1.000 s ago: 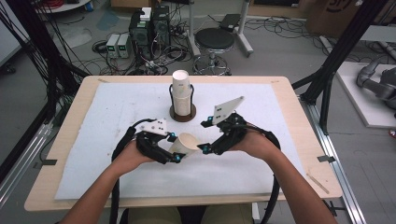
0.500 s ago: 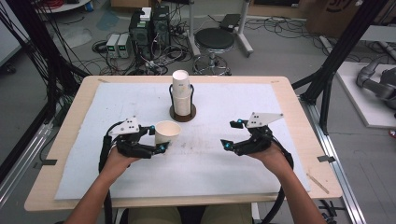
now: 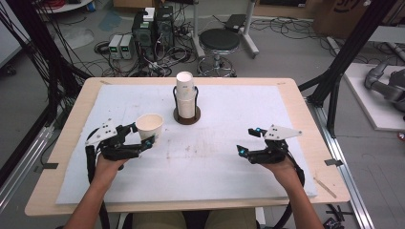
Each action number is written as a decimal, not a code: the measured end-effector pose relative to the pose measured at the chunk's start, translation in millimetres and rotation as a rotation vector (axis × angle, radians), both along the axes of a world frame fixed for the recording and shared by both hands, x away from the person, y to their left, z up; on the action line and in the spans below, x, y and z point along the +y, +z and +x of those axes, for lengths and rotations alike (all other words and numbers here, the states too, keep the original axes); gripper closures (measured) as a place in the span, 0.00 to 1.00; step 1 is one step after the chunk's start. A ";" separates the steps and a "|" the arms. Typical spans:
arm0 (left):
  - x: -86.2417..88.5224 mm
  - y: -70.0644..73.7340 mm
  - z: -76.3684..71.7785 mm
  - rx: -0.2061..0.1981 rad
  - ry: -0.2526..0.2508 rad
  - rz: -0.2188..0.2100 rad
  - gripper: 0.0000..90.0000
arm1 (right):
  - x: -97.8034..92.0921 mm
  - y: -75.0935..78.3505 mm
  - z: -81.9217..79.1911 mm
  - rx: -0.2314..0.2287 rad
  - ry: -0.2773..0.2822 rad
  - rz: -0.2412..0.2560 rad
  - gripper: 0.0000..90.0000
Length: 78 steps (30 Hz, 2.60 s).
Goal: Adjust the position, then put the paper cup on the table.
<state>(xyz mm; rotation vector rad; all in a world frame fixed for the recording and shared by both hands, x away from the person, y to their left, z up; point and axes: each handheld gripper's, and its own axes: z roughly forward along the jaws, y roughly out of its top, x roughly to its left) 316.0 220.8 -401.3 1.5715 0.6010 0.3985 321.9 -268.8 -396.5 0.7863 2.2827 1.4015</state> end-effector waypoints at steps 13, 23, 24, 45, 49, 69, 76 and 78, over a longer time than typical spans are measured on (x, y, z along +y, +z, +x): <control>12.9 -8.3 -0.9 -0.051 0.053 -0.018 0.34 | -12.5 -0.4 -4.8 -0.031 -0.060 0.015 0.23; 18.4 -11.9 1.4 -0.057 0.078 -0.016 0.34 | -15.1 -0.6 -7.4 -0.032 -0.068 0.017 0.23; 18.5 -12.3 1.6 -0.059 0.078 -0.017 0.34 | -15.3 -0.8 -6.9 -0.034 -0.071 0.018 0.23; 16.5 -44.2 39.8 0.079 0.143 0.071 0.34 | -11.9 -3.0 -7.0 -0.032 -0.047 0.007 0.23; 11.3 -47.4 41.4 0.110 0.134 0.116 0.35 | -13.0 -2.6 -7.3 -0.034 -0.047 0.010 0.23; 2.4 -48.2 28.5 0.262 0.163 0.391 0.36 | -17.6 -2.8 -11.1 -0.029 -0.054 0.001 0.23; 6.0 -43.0 20.7 0.275 0.196 0.307 0.18 | -20.4 -3.5 -12.2 -0.025 -0.060 0.001 0.23; 9.8 -40.9 15.9 0.263 0.191 0.287 0.18 | -20.9 -3.6 -12.7 -0.020 -0.062 0.001 0.23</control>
